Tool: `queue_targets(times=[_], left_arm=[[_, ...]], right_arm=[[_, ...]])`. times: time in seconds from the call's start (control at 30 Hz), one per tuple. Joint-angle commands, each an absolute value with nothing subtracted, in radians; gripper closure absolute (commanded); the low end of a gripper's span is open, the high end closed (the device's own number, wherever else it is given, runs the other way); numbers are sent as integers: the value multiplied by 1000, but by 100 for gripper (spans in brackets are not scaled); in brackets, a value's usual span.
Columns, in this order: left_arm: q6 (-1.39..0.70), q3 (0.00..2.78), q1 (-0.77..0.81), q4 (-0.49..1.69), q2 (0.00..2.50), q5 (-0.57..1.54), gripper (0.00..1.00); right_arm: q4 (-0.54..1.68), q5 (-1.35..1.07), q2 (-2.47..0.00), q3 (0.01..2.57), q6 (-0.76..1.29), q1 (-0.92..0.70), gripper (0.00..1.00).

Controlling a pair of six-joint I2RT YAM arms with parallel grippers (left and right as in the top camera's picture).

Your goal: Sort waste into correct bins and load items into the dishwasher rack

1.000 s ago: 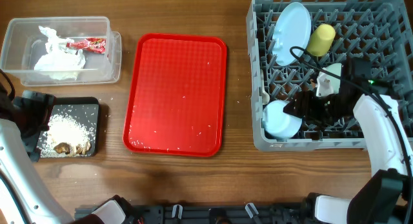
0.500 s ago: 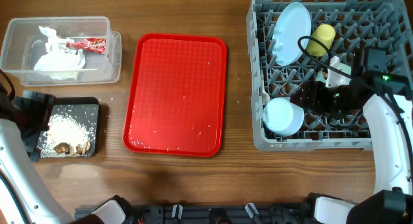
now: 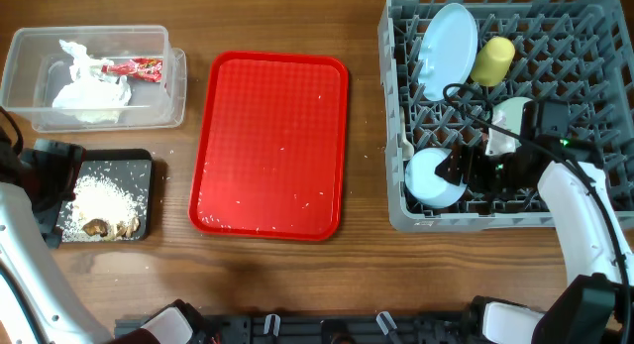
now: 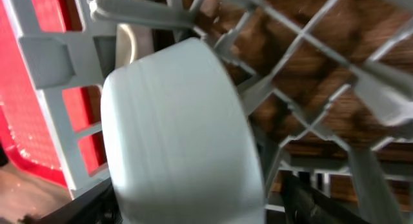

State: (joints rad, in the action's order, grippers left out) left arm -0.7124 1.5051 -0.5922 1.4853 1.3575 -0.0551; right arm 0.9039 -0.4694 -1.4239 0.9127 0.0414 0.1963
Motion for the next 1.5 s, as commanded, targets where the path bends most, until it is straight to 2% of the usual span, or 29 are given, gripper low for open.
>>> queue_targets(times=[0.0, 0.13, 0.37, 0.73, 0.97, 1.23, 1.47], left_arm=[[-707, 1513, -599, 1485, 1357, -62, 0], [-707, 1513, -599, 1485, 1357, -62, 0], [-707, 1513, -599, 1485, 1357, -62, 0], [-707, 1513, -599, 1485, 1357, -62, 0], [-707, 1513, -599, 1485, 1357, -62, 0], [-707, 1513, -599, 1485, 1357, -62, 0], [-707, 1513, -599, 1485, 1357, -62, 0]], right_arm=[[890, -545, -1417, 905, 0, 196, 26], [892, -544, -1416, 905, 5, 196, 40], [925, -540, -1415, 949, 37, 196, 50], [1060, -597, -1415, 1134, 25, 196, 49], [1113, -535, -1416, 1177, -3, 197, 46], [1169, -580, -1416, 1164, -75, 307, 47], [1158, -641, -1417, 1104, -105, 378, 35]])
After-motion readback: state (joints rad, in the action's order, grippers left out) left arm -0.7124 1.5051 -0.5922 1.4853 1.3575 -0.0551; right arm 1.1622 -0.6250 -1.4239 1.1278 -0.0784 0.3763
